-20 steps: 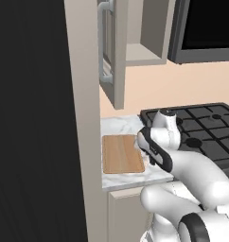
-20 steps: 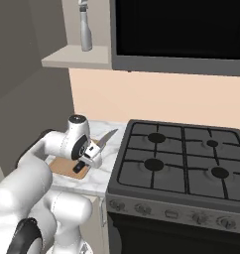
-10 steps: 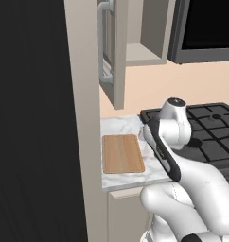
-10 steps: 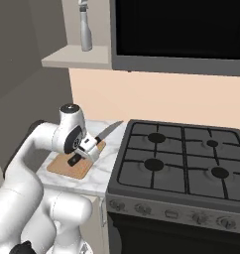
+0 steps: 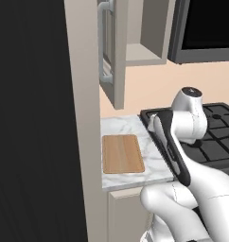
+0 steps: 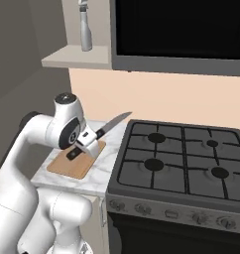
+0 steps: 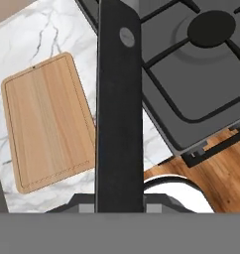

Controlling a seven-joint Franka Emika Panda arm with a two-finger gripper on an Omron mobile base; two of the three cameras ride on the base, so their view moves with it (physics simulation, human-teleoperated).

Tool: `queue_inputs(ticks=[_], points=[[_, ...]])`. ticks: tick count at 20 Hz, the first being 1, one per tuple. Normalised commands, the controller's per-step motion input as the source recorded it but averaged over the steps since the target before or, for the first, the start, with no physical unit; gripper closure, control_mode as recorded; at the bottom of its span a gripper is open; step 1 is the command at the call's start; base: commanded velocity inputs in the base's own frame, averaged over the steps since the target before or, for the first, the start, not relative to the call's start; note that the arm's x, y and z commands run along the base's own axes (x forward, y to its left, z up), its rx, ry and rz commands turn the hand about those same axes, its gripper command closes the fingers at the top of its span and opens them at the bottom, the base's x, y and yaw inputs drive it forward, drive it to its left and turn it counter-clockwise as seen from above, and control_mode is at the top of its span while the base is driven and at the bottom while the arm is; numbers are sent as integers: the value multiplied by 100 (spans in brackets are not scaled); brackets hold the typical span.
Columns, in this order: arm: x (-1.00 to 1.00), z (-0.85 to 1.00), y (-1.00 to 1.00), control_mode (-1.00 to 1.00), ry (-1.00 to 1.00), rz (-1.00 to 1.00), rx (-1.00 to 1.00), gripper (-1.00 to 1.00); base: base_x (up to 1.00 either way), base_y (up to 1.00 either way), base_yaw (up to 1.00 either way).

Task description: Move the cutting board and knife to the sink. Then move spray from the cabinet to the counter.

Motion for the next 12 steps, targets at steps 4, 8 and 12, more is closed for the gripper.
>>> queue_inputs(ticks=[4,8,12], points=[[-5,9,-3,-100,-6,-2,0,100,0,0,0],[0,0,0,-100,0,0,0,100,0,0,0],[-2,0,-1,-100,-2,0,0,100,0,0,0]])
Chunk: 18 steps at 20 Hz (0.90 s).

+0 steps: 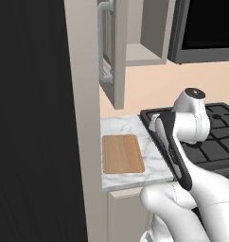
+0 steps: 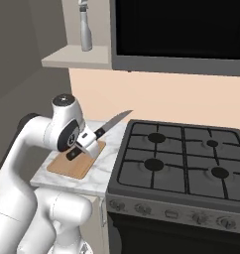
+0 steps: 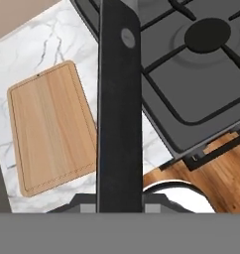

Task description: Move the cutting board and knife to the sink. Then move spray from the cabinet to the counter.

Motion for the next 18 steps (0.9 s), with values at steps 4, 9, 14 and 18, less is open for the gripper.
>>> queue_inputs(ticks=[4,9,14,18], points=[[-34,6,-18,-100,-28,-2,8,100,0,0,0],[-26,0,-8,100,-13,-1,4,100,-37,-11,0],[0,0,0,100,0,0,0,100,-28,-20,-19],[0,0,0,100,0,0,0,100,-1,-32,-35]])
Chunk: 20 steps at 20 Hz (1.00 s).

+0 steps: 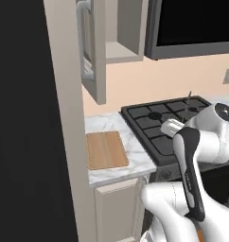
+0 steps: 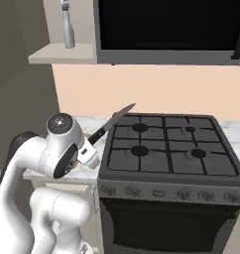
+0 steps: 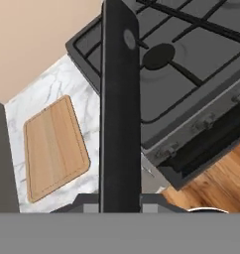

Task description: Move the cutting board and knife to the sink. Then move spray from the cabinet to the counter.

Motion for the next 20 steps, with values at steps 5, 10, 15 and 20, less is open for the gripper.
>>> queue_inputs(ticks=[5,10,15,20], points=[[0,0,0,100,0,0,0,100,0,-33,-44],[0,0,0,100,0,0,0,100,0,-29,-54],[0,0,0,100,0,0,0,100,0,-27,-57],[0,0,0,100,0,0,0,100,2,-35,-56]])
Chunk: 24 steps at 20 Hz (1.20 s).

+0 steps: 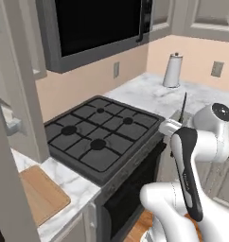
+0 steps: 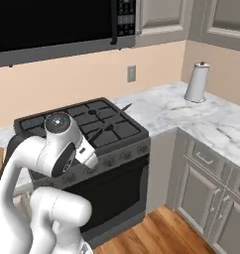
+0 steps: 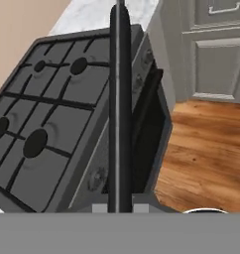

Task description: Move the cutting board and knife to the sink. Then move spray from the cabinet to the counter.

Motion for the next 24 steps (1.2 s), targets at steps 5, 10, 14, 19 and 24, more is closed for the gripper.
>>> queue_inputs(ticks=[5,10,14,19,24], points=[[0,0,0,100,0,0,0,100,10,-37,-55],[0,0,0,100,0,0,0,100,21,-35,-53],[0,0,0,100,0,0,0,100,34,-44,-50],[0,0,0,100,0,0,0,100,45,-51,-48],[0,0,0,100,0,0,0,100,49,-57,-47]])
